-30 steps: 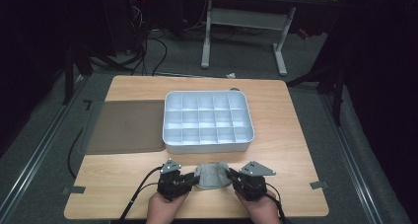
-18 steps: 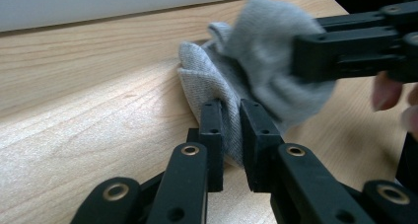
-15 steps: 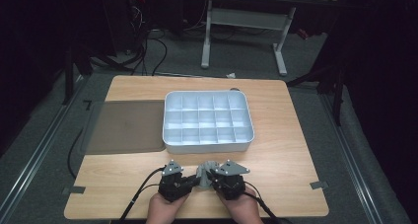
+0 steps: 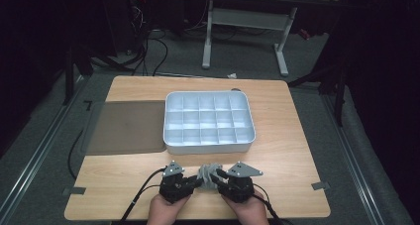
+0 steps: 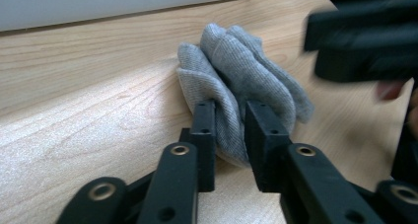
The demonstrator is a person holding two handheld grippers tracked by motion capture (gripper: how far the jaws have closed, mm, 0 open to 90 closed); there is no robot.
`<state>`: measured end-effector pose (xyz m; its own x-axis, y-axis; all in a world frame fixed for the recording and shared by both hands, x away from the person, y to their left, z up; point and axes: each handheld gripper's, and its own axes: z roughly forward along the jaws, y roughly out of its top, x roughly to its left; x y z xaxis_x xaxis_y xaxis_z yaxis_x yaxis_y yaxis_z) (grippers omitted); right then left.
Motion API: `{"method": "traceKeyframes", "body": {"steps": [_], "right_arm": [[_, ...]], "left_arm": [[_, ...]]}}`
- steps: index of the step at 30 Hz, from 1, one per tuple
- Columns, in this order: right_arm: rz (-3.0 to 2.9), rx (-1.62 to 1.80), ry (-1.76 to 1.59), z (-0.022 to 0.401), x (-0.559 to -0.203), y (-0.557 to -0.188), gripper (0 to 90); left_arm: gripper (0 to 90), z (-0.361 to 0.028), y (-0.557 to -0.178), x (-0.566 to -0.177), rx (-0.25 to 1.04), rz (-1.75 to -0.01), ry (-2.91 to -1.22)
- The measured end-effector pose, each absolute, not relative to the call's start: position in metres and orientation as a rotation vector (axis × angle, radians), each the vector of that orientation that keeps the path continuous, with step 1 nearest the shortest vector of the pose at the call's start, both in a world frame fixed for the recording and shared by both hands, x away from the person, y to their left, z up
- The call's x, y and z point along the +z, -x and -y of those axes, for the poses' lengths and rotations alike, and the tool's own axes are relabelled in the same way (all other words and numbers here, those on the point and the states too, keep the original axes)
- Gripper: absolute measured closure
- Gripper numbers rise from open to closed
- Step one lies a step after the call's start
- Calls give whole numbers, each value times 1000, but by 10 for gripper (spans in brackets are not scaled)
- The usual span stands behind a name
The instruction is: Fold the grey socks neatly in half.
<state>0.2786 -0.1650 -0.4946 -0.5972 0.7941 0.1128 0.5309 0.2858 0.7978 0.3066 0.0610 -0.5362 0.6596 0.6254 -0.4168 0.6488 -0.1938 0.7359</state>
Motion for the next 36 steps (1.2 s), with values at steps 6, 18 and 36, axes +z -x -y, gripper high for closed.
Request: {"method": "traceKeyframes", "body": {"steps": [6,18,36], "right_arm": [[-2285,1236,-1212,156,-505,-276,656],[-2287,1137,-1211,154,-521,-279,865],[-2339,1201,-1082,133,-512,-278,870]], "left_arm": [[662,-74,-298,-530,-72,-976,-1832],[806,-73,-302,-536,-48,-1041,-1885],[858,-69,-302,-537,-40,-1038,-1921]]}}
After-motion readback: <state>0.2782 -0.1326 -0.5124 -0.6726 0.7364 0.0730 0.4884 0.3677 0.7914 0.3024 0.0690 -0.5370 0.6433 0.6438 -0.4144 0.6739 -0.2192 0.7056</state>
